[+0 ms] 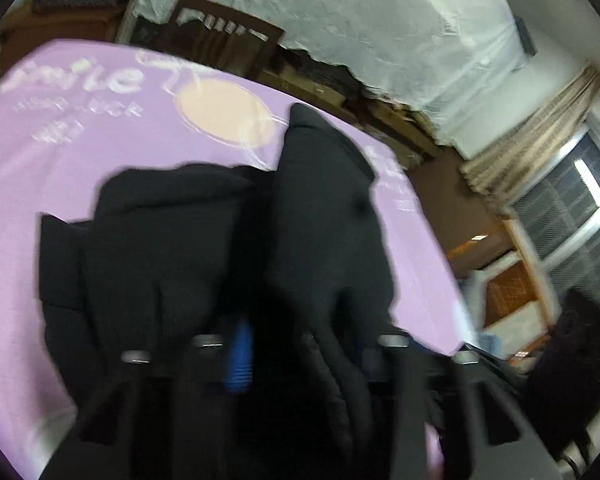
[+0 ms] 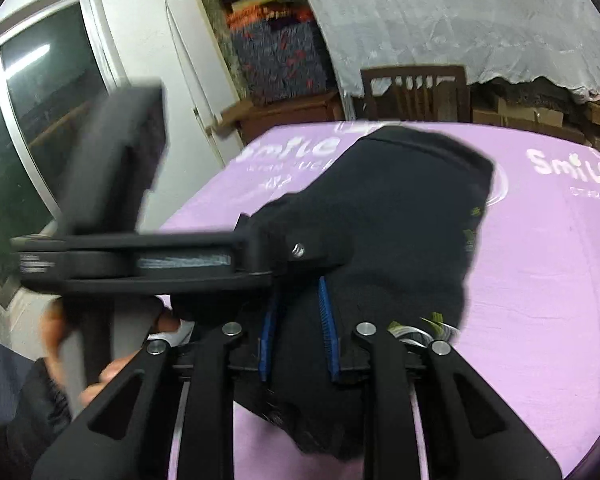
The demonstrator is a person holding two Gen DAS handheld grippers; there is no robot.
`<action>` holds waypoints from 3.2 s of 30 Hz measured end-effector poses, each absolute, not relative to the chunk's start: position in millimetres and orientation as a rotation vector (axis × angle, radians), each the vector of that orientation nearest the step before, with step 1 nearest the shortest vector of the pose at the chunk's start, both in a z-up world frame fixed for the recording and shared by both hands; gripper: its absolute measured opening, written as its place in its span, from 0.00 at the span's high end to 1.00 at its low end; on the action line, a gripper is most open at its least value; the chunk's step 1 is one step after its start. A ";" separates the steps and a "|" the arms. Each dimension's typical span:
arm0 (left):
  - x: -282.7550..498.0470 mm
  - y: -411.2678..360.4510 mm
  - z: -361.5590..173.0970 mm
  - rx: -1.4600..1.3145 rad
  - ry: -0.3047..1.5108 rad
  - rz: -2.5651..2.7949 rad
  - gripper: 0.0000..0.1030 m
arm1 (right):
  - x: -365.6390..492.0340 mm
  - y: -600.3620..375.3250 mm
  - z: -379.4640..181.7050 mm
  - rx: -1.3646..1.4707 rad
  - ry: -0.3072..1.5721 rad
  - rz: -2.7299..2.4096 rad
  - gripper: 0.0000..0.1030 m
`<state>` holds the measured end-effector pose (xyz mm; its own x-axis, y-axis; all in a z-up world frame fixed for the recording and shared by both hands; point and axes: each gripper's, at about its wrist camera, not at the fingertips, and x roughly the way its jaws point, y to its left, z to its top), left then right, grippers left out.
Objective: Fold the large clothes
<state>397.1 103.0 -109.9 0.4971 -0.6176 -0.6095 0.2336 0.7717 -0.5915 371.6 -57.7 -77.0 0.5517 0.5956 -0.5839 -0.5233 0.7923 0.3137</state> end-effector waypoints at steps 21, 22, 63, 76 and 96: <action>301.3 199.8 -127.3 -0.419 0.908 -0.181 0.90 | 377.9 40.8 -83.4 -0.128 0.736 0.519 0.70; 303.7 200.5 -132.1 -0.417 0.925 -0.174 0.90 | 378.9 45.2 -88.1 -0.130 0.740 0.514 0.69; 362.8 182.3 -121.8 -0.342 0.853 -0.047 0.48 | 433.5 28.5 -107.4 0.012 0.794 0.632 0.53; 306.8 193.2 -132.4 -0.285 0.927 0.025 0.47 | 338.6 -3.7 -73.8 -0.072 0.746 0.698 0.55; 327.8 245.0 -117.9 -0.632 0.901 -0.188 0.25 | 359.0 -90.6 -66.3 0.309 0.763 0.685 0.04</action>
